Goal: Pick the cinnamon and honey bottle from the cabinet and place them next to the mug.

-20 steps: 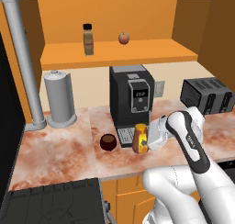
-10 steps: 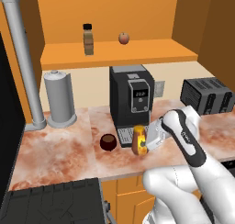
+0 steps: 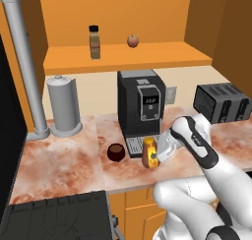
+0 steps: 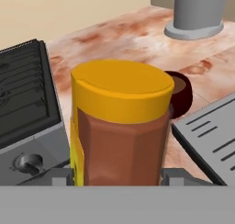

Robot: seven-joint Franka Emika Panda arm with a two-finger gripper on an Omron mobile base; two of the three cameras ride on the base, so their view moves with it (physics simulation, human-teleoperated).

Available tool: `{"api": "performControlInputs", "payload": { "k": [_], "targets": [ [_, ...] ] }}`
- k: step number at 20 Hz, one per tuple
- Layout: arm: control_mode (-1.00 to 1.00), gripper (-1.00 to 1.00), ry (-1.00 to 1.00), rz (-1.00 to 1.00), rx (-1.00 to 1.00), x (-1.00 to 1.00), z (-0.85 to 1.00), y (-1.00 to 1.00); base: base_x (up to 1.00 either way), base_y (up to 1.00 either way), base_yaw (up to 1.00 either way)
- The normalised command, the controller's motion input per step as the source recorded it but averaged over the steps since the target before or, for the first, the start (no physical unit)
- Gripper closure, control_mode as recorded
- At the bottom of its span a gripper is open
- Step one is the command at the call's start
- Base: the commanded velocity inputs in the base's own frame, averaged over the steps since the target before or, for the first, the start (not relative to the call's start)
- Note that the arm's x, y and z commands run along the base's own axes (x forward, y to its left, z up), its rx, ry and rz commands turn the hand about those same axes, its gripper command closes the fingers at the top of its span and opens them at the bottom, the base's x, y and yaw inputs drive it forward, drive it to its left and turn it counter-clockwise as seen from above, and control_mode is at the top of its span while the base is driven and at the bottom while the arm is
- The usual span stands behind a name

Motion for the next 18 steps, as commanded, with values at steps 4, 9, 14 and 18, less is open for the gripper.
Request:
{"api": "performControlInputs", "payload": {
  "k": [4,9,14,18],
  "targets": [
    [-1.0,1.0,-0.02,-0.01,0.0,0.0,-0.39,0.05,0.0,0.0,0.0],
    [-1.0,1.0,-0.11,0.0,0.0,0.0,-0.33,0.17,0.0,0.0,0.0],
    [-1.0,1.0,-0.14,0.0,0.0,0.0,-0.39,0.19,0.0,0.0,0.0],
    [-1.0,1.0,-0.12,0.0,0.0,0.0,-0.5,0.22,0.0,0.0,0.0]
  ]
}}
